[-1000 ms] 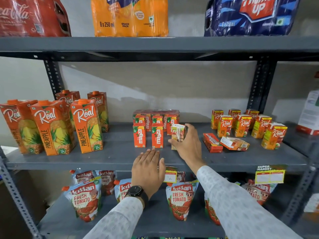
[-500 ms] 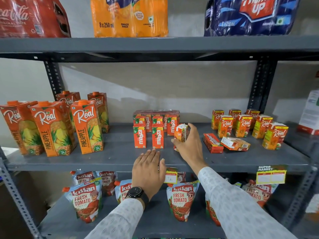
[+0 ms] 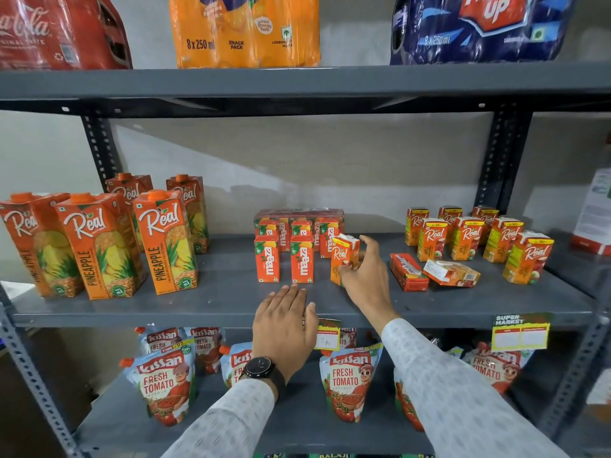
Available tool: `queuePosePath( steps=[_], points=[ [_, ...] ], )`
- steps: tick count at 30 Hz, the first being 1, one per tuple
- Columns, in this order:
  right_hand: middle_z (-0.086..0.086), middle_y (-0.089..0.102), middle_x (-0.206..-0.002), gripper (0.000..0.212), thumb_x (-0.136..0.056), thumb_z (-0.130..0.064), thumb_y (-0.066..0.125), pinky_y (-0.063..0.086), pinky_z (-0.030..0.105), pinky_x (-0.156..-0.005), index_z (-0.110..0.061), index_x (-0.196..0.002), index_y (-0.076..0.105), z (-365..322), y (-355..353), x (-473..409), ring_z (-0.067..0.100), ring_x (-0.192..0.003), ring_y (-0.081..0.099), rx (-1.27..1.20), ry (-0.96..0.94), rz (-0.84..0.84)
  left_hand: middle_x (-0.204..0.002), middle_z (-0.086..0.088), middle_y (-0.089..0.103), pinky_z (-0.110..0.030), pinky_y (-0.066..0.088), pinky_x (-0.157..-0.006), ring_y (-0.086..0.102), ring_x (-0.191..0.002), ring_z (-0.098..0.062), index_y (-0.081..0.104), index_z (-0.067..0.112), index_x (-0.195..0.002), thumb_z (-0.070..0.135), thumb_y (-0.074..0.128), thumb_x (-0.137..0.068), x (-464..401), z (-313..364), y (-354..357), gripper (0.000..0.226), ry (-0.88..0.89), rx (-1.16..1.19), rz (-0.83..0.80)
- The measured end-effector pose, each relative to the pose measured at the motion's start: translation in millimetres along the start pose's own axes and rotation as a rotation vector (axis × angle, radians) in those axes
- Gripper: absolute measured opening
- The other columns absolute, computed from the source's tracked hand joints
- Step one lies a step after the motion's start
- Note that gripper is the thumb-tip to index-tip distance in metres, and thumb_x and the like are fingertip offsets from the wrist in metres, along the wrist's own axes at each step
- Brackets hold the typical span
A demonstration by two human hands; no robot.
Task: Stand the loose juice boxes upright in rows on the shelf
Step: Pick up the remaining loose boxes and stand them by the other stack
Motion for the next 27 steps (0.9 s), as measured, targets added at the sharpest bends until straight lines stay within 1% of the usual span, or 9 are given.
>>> queuePosePath(
  steps=[2, 5, 6, 10, 13, 16, 19, 22, 27],
  points=[
    [-0.015, 0.061, -0.109, 0.079, -0.088, -0.037, 0.08, 0.054, 0.02, -0.072, -0.031, -0.151, 0.033, 0.2, 0.1, 1.0, 0.01, -0.094, 0.067, -0.009, 0.002, -0.014, -0.14, 0.0, 0.064, -0.041, 0.041, -0.115, 0.056, -0.133, -0.017, 0.064, 0.021, -0.133, 0.057, 0.006, -0.101, 0.1, 0.3, 0.0, 0.076, 0.004, -0.001, 0.003],
    [-0.004, 0.06, -0.131, 0.08, -0.088, -0.034, 0.08, 0.058, 0.035, -0.088, -0.028, -0.152, 0.033, -2.2, -2.2, 1.4, 0.015, -0.113, 0.062, 0.003, 0.004, -0.002, -0.14, 0.001, 0.063, -0.04, 0.04, -0.116, 0.056, -0.133, -0.017, 0.064, 0.021, -0.134, 0.057, 0.005, -0.1, 0.5, 0.7, -0.8, 0.076, 0.007, -0.007, 0.005],
    [-0.001, 0.06, -0.135, 0.079, -0.089, -0.032, 0.08, 0.058, 0.039, -0.092, -0.028, -0.152, 0.033, -2.3, -1.9, 1.6, 0.018, -0.117, 0.062, 0.005, 0.005, -0.004, -0.14, 0.001, 0.063, -0.04, 0.04, -0.116, 0.055, -0.133, -0.017, 0.064, 0.021, -0.134, 0.057, 0.005, -0.1, 0.5, 0.5, -1.3, 0.077, 0.007, -0.007, 0.007],
    [0.001, 0.065, -0.127, 0.08, -0.09, -0.03, 0.078, 0.059, 0.048, -0.093, -0.028, -0.155, 0.031, -1.2, -2.7, 1.8, 0.021, -0.114, 0.065, 0.001, 0.016, -0.005, -0.141, 0.001, 0.063, -0.04, 0.039, -0.116, 0.055, -0.134, -0.016, 0.063, 0.022, -0.135, 0.058, 0.004, -0.1, 0.8, 1.1, -2.7, 0.078, 0.01, -0.004, 0.014],
    [0.003, 0.055, -0.144, 0.087, -0.085, -0.046, 0.08, 0.053, 0.044, -0.098, -0.028, -0.155, 0.03, -5.5, -5.4, 3.7, 0.024, -0.128, 0.058, 0.058, 0.006, 0.043, -0.142, 0.001, 0.062, -0.04, 0.038, -0.117, 0.054, -0.135, -0.016, 0.062, 0.022, -0.136, 0.058, 0.004, -0.1, 0.8, 0.6, -1.9, 0.077, 0.01, -0.001, 0.012],
    [0.006, 0.048, -0.15, 0.101, -0.074, -0.067, 0.08, 0.052, 0.04, -0.093, -0.024, -0.151, 0.032, -8.8, -6.1, 7.0, 0.028, -0.13, 0.056, 0.175, 0.008, 0.083, -0.142, 0.001, 0.062, -0.039, 0.038, -0.117, 0.054, -0.135, -0.016, 0.062, 0.022, -0.136, 0.057, 0.005, -0.1, 0.9, 0.4, -1.6, 0.076, 0.005, -0.003, 0.015],
    [0.007, 0.055, -0.142, 0.097, -0.075, -0.06, 0.083, 0.053, 0.035, -0.084, -0.022, -0.148, 0.033, -8.6, -4.5, 7.3, 0.028, -0.12, 0.064, 0.229, -0.003, 0.082, -0.143, 0.001, 0.061, -0.039, 0.037, -0.117, 0.054, -0.135, -0.017, 0.062, 0.022, -0.136, 0.058, 0.005, -0.1, 0.8, 0.5, -1.3, 0.076, 0.002, -0.005, 0.015],
    [0.006, 0.058, -0.138, 0.091, -0.079, -0.052, 0.084, 0.053, 0.032, -0.082, -0.021, -0.148, 0.033, -7.6, -4.5, 7.0, 0.027, -0.116, 0.066, 0.231, -0.006, 0.07, -0.143, 0.001, 0.061, -0.04, 0.038, -0.117, 0.054, -0.135, -0.017, 0.062, 0.022, -0.136, 0.058, 0.004, -0.1, 1.4, 0.0, -1.9, 0.078, 0.0, -0.002, 0.012],
    [0.003, 0.064, -0.126, 0.082, -0.077, -0.059, 0.082, 0.051, 0.027, -0.074, -0.023, -0.138, 0.04, -8.9, -8.5, 9.0, 0.022, -0.106, 0.069, 0.228, 0.014, 0.085, -0.14, 0.0, 0.064, -0.039, 0.039, -0.115, 0.056, -0.133, -0.017, 0.065, 0.02, -0.133, 0.056, 0.008, -0.101, 1.5, 1.0, -4.0, 0.074, 0.004, -0.008, 0.006]
  ],
)
Point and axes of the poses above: each hand's wrist, its own x-axis away from the middle knuckle, its own y-axis out of the palm, z = x × y, the point moved 9 cm from there along -x, towards the middle knuckle
